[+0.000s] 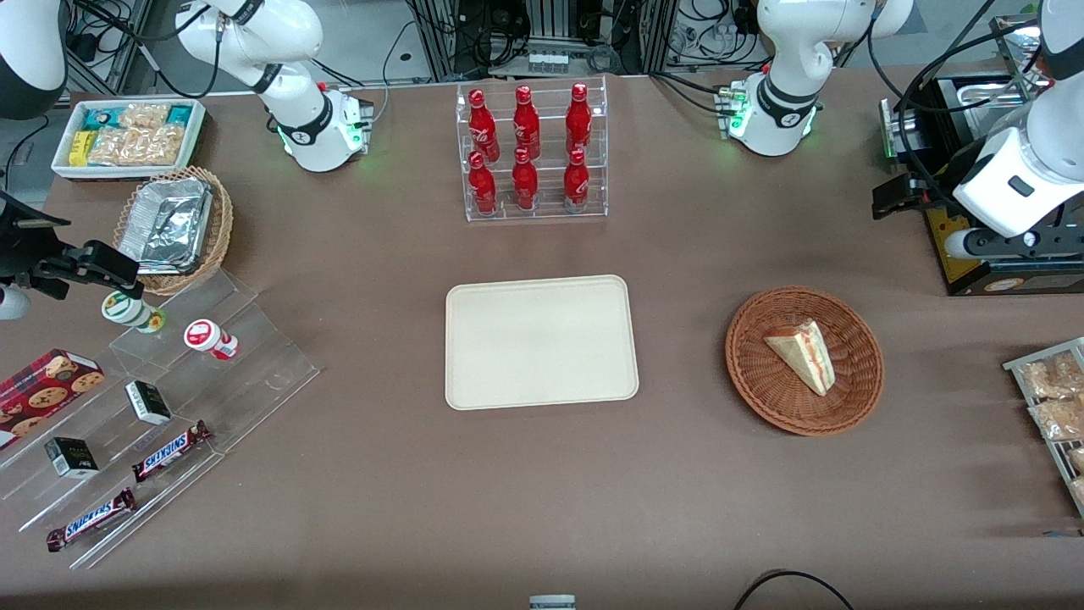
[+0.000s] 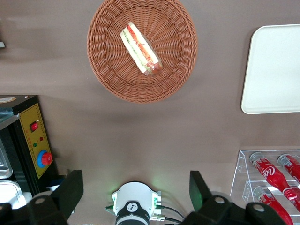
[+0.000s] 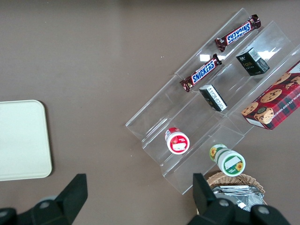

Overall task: Place sandwich from basket to tray
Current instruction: 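Move the left gripper over the sandwich in the wicker basket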

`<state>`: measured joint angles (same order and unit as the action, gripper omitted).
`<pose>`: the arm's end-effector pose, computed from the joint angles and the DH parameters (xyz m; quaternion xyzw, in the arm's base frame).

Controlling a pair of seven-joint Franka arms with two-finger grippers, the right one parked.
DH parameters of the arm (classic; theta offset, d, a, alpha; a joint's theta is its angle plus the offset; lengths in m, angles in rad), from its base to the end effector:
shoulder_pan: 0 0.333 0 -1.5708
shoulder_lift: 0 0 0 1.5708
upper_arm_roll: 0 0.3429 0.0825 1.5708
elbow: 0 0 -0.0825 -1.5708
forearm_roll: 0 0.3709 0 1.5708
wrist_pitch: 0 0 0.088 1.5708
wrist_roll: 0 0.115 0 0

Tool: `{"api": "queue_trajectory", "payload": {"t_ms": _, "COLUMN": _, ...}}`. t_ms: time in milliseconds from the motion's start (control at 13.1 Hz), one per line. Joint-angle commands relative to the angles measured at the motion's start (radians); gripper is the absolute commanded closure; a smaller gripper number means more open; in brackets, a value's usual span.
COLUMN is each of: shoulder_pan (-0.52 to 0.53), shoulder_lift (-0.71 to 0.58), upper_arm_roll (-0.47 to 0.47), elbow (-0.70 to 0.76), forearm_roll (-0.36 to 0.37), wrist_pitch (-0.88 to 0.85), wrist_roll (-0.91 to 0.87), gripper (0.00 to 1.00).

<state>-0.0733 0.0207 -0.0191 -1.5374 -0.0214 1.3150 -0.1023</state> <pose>0.5147 -0.0504 0.6286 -0.9926 -0.0035 0.1217 0.0010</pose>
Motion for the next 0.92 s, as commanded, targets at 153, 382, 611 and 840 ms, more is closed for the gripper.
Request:
{"api": "queue_trajectory", "payload": {"t_ms": 153, "shoulder_pan": -0.006, "shoulder_lift": 0.014, "upper_arm_roll": 0.005, "elbow": 0.006, "forearm_roll": 0.005, "wrist_pitch": 0.012, "wrist_roll": 0.018, "gripper": 0.00}}
{"api": "queue_trajectory", "payload": {"t_ms": 382, "shoulder_pan": -0.006, "shoulder_lift": 0.028, "upper_arm_roll": 0.005, "elbow": 0.003, "forearm_roll": 0.005, "wrist_pitch": 0.023, "wrist_roll": 0.016, "gripper": 0.00}}
{"api": "queue_trajectory", "payload": {"t_ms": 611, "shoulder_pan": -0.010, "shoulder_lift": 0.044, "upper_arm_roll": 0.004, "elbow": -0.027, "forearm_roll": 0.006, "wrist_pitch": 0.049, "wrist_roll": 0.015, "gripper": 0.00}}
{"api": "queue_trajectory", "payload": {"t_ms": 840, "shoulder_pan": -0.010, "shoulder_lift": 0.047, "upper_arm_roll": 0.004, "elbow": -0.087, "forearm_roll": 0.006, "wrist_pitch": 0.113, "wrist_roll": 0.015, "gripper": 0.00}}
